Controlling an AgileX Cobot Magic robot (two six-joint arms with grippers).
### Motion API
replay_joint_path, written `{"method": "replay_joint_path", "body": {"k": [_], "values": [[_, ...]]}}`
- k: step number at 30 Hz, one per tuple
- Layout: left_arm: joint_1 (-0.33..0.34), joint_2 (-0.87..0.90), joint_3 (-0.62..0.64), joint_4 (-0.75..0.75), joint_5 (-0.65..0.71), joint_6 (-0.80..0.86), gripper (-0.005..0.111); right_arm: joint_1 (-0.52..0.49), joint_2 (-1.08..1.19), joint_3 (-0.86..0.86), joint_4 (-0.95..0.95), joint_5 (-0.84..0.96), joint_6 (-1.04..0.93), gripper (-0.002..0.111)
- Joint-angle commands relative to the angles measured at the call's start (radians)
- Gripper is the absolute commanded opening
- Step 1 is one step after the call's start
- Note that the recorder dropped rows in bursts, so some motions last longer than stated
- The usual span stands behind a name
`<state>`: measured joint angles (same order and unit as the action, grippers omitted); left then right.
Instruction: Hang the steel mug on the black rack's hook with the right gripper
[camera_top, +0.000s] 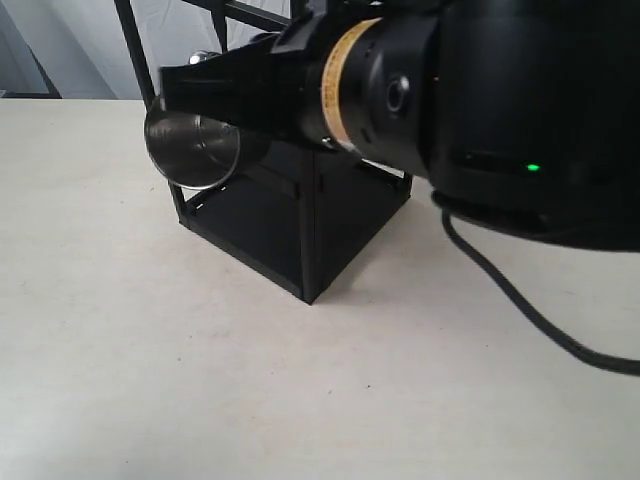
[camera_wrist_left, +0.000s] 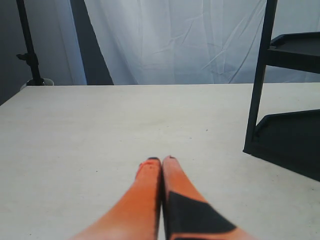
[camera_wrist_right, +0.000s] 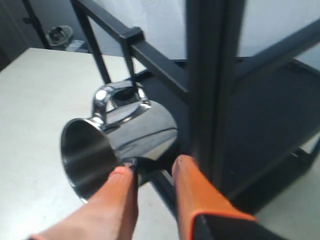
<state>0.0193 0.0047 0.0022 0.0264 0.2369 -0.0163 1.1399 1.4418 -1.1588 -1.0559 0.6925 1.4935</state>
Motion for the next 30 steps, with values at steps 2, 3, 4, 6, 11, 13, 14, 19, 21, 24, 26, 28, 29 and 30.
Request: {"method": "replay_joint_path", "body": {"k": [2, 3, 4, 6, 11, 13, 14, 19, 21, 24, 26, 28, 29, 30], "values": [[-0.001, -0.005, -0.002, 0.001, -0.006, 0.0, 0.002, 0.092, -0.122, 0.082, 0.069, 0.208, -0.114, -0.001], [-0.001, -0.005, -0.002, 0.001, -0.006, 0.0, 0.002, 0.126, -0.164, 0.116, 0.087, 0.237, -0.141, -0.001], [-0.001, -0.005, -0.002, 0.001, -0.006, 0.0, 0.002, 0.14, -0.183, 0.139, 0.098, 0.255, -0.159, -0.001], [-0.001, -0.005, -0.002, 0.001, -0.006, 0.0, 0.002, 0.176, -0.257, 0.206, 0.176, 0.308, -0.278, -0.001], [-0.001, -0.005, -0.002, 0.001, -0.006, 0.0, 0.002, 0.176, -0.319, 0.285, 0.583, 0.529, -0.357, -0.001], [-0.001, -0.005, -0.002, 0.001, -0.006, 0.0, 0.002, 0.176, -0.321, 0.287, 0.652, 0.529, -0.357, -0.001], [-0.001, -0.005, -0.002, 0.001, -0.006, 0.0, 0.002, 0.176, -0.321, 0.287, 0.68, 0.529, -0.357, -0.001], [-0.001, -0.005, -0.002, 0.001, -0.006, 0.0, 0.002, 0.176, -0.321, 0.255, 0.685, 0.529, -0.425, -0.001], [-0.001, -0.005, -0.002, 0.001, -0.006, 0.0, 0.002, 0.176, -0.321, 0.234, 0.612, 0.529, -0.425, -0.001], [-0.001, -0.005, -0.002, 0.001, -0.006, 0.0, 0.002, 0.174, -0.352, 0.226, 0.412, 0.469, -0.426, -0.001], [-0.001, -0.005, -0.002, 0.001, -0.006, 0.0, 0.002, 0.116, -0.376, 0.228, 0.152, 0.327, -0.42, -0.001], [-0.001, -0.005, -0.002, 0.001, -0.006, 0.0, 0.002, 0.006, -0.386, 0.228, 0.025, 0.187, -0.421, -0.001], [-0.001, -0.005, -0.002, 0.001, -0.006, 0.0, 0.002, -0.064, -0.392, 0.228, -0.015, 0.104, -0.421, -0.001], [-0.001, -0.005, -0.002, 0.001, -0.006, 0.0, 0.002, -0.139, -0.402, 0.228, -0.027, 0.02, -0.434, -0.001]]}}
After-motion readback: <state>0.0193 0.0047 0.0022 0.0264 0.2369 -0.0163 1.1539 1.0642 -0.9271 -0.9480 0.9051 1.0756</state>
